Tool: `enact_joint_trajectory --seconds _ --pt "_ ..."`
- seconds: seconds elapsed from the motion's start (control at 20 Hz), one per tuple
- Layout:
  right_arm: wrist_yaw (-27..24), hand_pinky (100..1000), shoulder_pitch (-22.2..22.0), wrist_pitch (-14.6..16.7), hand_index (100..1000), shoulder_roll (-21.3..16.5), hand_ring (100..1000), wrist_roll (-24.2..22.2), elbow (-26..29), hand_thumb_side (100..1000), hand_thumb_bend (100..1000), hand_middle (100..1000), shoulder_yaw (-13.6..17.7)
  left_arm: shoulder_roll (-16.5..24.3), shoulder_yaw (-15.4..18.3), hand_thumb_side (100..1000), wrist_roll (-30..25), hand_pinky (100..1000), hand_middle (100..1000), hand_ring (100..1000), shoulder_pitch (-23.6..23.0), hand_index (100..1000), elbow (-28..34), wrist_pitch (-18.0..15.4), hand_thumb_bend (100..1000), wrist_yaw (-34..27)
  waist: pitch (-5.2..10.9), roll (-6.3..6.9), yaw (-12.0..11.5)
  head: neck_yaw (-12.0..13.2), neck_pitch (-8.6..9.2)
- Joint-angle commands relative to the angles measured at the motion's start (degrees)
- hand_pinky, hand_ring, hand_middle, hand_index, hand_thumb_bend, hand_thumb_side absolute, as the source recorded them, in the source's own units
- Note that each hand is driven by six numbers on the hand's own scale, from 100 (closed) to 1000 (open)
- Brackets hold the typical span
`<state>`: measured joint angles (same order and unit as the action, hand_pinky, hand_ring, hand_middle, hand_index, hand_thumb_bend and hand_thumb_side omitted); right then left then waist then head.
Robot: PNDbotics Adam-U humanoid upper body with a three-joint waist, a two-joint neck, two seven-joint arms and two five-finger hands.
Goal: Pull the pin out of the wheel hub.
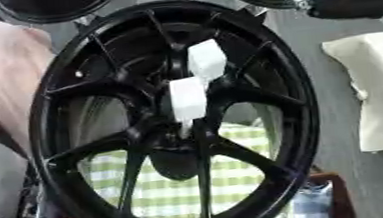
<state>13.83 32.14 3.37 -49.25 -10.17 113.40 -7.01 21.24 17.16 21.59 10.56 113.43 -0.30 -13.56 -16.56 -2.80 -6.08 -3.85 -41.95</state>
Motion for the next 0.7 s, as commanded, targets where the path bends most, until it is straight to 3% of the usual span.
enact_joint_trajectory --seconds 0.05,0.4,0.6,0.7 --pt "2.9 908 2.1 4.4 777 -5.1 819 -4.1 1.2 467 243 770 -0.9 1.9 0.1 776 -0.3 806 695 637 0.1 847 1.2 0.0 216 0.4 1.15 -0.02 -0.1 -0.2 0.64" --pt "2.1 905 5.3 9.0 777 -11.7 826 -11.9 1.2 444 288 770 -4.4 2.5 -0.2 776 -0.6 807 695 636 0.0 847 1.2 0.2 214 0.5 1.5 -0.69 -0.3 -0.3 0.35" --pt "-0.7 905 7.7 8.9 783 -14.4 833 -17.5 1.2 422 290 780 -6.8 2.8 -0.5 778 -0.8 807 695 636 -0.1 847 1.2 0.4 212 0.5 1.74 -1.19 -0.3 -0.4 0.29" --pt "-2.6 905 9.7 8.0 787 -14.8 836 -20.7 1.2 411 350 787 -8.4 3.0 -0.6 779 -1.0 808 696 637 -0.1 847 1.2 0.5 211 0.5 1.88 -1.42 -0.4 -0.5 0.28"
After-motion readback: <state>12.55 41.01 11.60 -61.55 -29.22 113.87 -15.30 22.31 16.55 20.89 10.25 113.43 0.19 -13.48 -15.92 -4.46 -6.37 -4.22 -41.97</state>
